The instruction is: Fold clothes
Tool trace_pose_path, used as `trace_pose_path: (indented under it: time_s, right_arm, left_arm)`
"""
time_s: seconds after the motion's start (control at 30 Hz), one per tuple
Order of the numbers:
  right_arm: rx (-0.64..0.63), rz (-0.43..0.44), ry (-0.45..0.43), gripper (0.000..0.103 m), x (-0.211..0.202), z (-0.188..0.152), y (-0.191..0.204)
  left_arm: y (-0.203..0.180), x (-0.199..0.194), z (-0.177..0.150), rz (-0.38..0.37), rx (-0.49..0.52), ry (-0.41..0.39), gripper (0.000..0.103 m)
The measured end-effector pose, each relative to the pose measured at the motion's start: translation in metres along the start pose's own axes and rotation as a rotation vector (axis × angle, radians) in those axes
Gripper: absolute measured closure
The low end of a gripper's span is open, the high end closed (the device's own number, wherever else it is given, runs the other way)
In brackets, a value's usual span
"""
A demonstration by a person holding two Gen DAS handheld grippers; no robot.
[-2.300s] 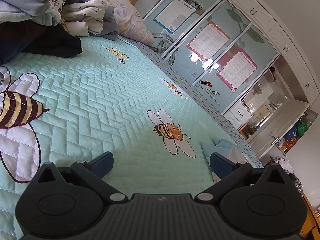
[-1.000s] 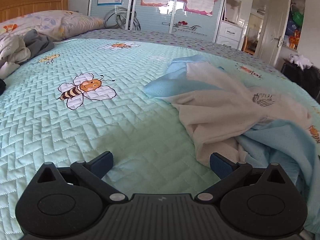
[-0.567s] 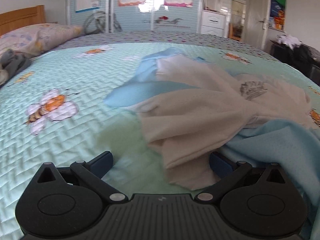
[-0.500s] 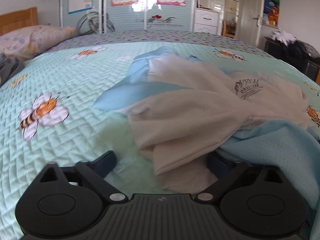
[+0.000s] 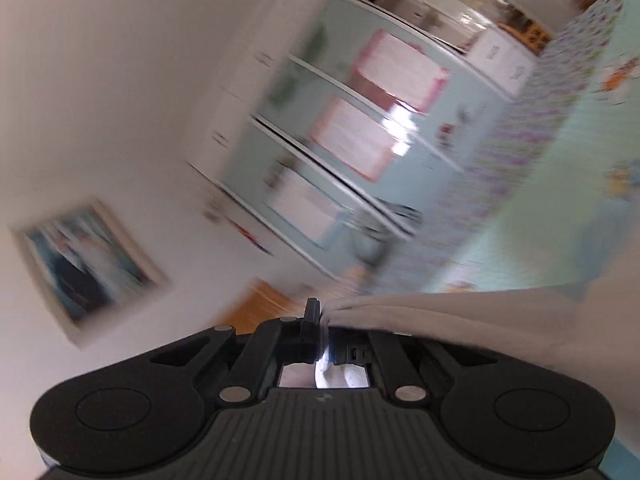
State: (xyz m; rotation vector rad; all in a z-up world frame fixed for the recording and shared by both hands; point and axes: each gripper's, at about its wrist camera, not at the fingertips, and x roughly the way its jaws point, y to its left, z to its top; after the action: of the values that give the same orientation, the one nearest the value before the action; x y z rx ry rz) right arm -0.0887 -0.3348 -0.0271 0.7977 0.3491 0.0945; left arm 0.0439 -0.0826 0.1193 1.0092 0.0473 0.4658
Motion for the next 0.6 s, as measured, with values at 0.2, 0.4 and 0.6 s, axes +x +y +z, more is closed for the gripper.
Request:
trace_pose_path:
  time_s: [0.2,0.4,0.6]
  right_arm:
    - [0.004,0.024,-0.004,0.064,-0.003,0.000,-0.002]
    - [0.003,0.025,-0.005,0.062,-0.005,0.000,-0.002]
    - [0.000,0.024,-0.003,0.062,-0.016,0.002,-0.006]
  left_arm:
    - [-0.018,0.052,-0.052,0.005,0.227,0.286,0.010]
    - [0.009,0.045,-0.157,-0.216,-0.104,0.622,0.023]
    - [0.032,-0.065,-0.193,-0.427,-0.396,0.608,0.024]
